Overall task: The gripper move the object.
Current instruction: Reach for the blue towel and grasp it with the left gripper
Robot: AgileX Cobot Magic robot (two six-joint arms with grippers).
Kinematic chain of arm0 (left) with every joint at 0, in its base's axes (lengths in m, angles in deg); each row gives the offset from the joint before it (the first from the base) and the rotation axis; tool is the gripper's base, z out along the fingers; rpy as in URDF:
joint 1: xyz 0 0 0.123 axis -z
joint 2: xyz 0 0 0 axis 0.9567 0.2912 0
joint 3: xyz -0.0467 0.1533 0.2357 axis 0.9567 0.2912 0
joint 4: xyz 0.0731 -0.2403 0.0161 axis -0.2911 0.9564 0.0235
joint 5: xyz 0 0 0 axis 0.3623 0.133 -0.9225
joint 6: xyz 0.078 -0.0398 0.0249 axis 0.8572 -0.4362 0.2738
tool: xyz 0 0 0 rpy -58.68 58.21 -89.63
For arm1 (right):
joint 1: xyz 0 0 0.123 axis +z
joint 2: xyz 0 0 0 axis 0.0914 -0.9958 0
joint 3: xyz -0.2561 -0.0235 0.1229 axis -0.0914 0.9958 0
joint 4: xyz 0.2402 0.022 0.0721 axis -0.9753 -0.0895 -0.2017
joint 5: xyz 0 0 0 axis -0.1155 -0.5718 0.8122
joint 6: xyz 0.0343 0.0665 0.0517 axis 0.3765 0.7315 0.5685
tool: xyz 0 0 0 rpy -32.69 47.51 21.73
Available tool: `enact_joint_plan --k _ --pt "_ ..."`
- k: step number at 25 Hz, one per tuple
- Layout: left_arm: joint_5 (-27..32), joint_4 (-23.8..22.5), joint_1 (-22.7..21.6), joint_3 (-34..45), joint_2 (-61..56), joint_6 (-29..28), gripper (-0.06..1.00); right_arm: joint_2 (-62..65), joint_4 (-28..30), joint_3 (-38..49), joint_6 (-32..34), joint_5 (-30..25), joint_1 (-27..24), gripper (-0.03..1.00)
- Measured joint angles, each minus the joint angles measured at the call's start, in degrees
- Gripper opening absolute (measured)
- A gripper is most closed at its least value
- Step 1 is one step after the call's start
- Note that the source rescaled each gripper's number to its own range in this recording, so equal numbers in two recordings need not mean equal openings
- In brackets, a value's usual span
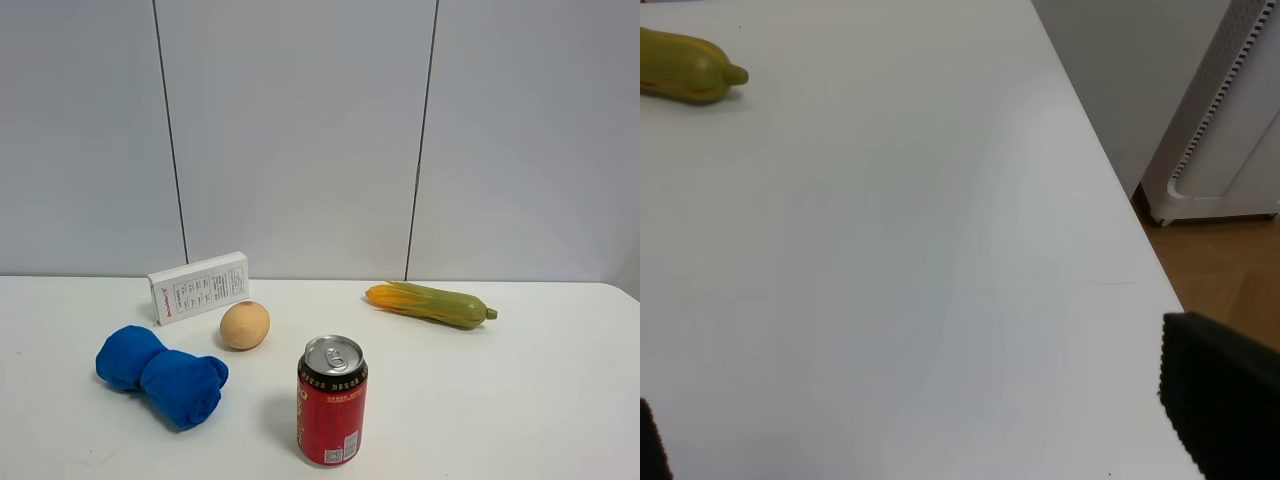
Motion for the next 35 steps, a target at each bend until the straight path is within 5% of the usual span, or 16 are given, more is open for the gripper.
enact_joint_plan --k 15,24,35 --pt "0.00 0.14 0.00 0.00 0.00 -0.71 1.00 0.00 0.00 0.00 0.00 0.00 0.00 1.00" --pt "-0.17 5.59 0.00 0.00 0.07 -4.55 1.00 0.00 0.00 0.00 0.00 0.00 0.00 1.00" --pt "-5.37 6.74 0.00 -3.34 17.89 -4.55 1.00 0.00 0.00 0.00 0.00 0.00 0.00 1.00"
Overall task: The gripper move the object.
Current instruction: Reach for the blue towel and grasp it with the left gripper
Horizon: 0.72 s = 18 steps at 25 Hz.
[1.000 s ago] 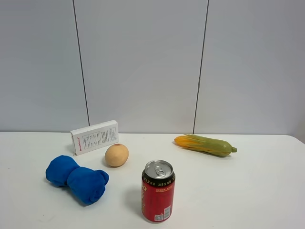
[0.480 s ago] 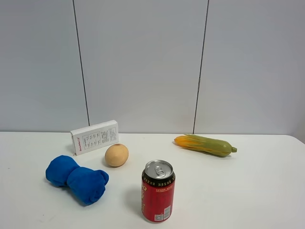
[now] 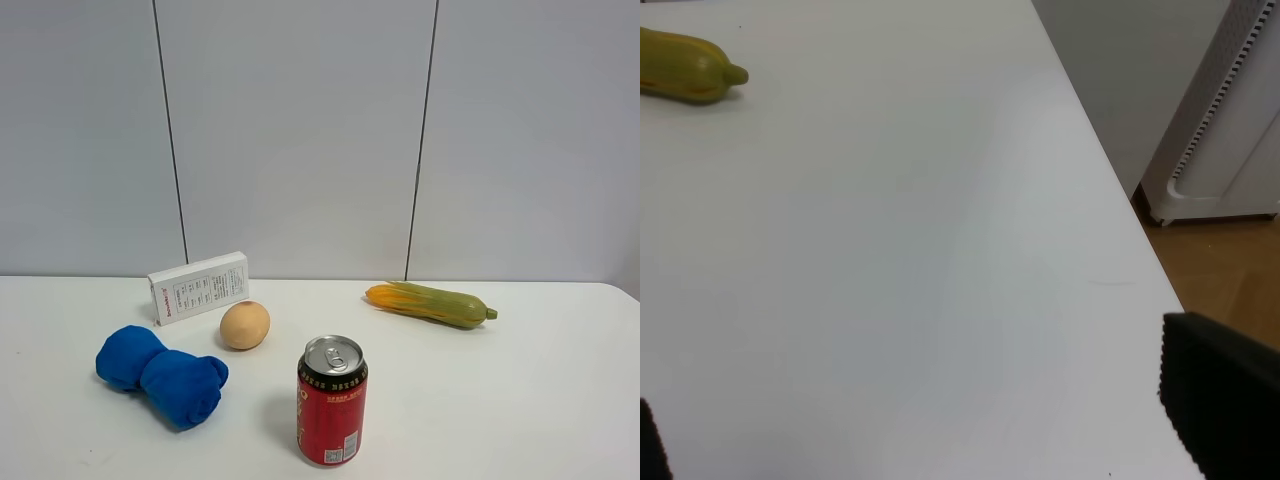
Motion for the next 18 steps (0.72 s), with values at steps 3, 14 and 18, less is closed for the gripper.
enact_joint_plan --k 3,14,18 --pt "-3.49 0.40 0.00 -3.19 5.91 0.00 1.00 0.00 0.00 0.00 0.00 0.00 0.00 1.00" --pt "-9.93 4.98 0.00 -16.05 27.64 -0.68 1.00 0.00 0.00 0.00 0.00 0.00 0.00 1.00" --pt "-10.72 7.04 0.00 -19.61 34.14 -1.05 1.00 0.00 0.00 0.00 0.00 0.00 0.00 1.00"
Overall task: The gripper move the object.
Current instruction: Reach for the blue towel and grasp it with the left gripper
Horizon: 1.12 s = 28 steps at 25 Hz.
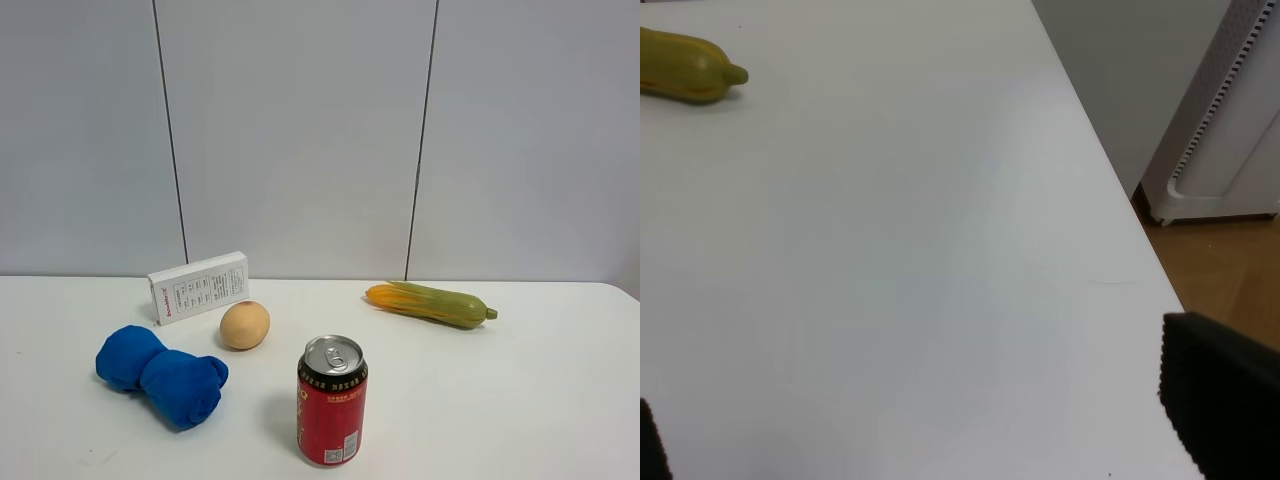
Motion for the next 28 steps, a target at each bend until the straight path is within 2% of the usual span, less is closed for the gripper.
enact_joint_plan --k 4,9,18,22,28 --pt "-2.62 2.23 1.20 -1.09 4.70 -0.01 1.00 0.00 0.00 0.00 0.00 0.00 0.00 1.00" --pt "-7.14 2.52 7.49 -1.09 8.89 -1.01 1.00 0.00 0.00 0.00 0.00 0.00 0.00 1.00" --pt "-16.73 2.72 20.28 -1.09 18.19 -12.27 1.00 0.00 0.00 0.00 0.00 0.00 0.00 1.00" --pt "-19.62 2.81 21.33 -1.09 22.89 -17.23 1.00 0.00 0.00 0.00 0.00 0.00 0.00 1.00" --pt "-20.15 1.86 21.33 -1.09 29.26 -19.35 1.00 0.00 0.00 0.00 0.00 0.00 0.00 1.00"
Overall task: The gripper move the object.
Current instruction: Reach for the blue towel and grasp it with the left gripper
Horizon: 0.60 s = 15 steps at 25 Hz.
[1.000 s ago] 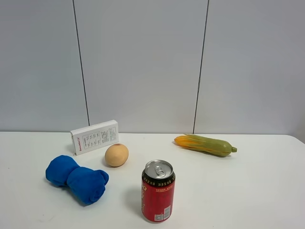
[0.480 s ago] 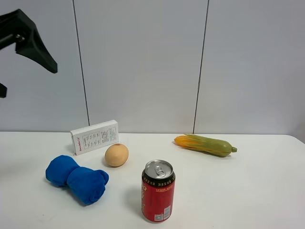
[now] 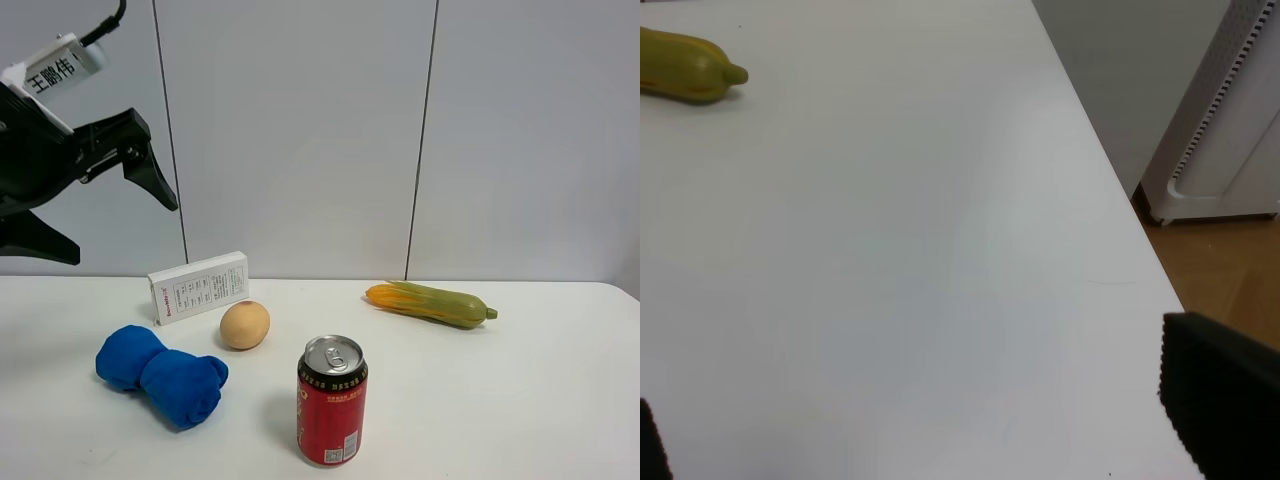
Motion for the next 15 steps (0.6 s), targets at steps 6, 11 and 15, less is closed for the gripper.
enact_joint_plan --k 6,11,15 --pt "-0.40 -0.58 0.00 0.00 6.33 -2.98 1.00 0.00 0.00 0.00 0.00 0.00 0.00 1.00" --pt "-1.17 -0.76 0.00 0.00 10.63 -7.68 1.00 0.00 0.00 0.00 0.00 0.00 0.00 1.00" --pt "-2.23 -0.97 0.00 0.00 12.66 -15.01 1.00 0.00 0.00 0.00 0.00 0.00 0.00 1.00"
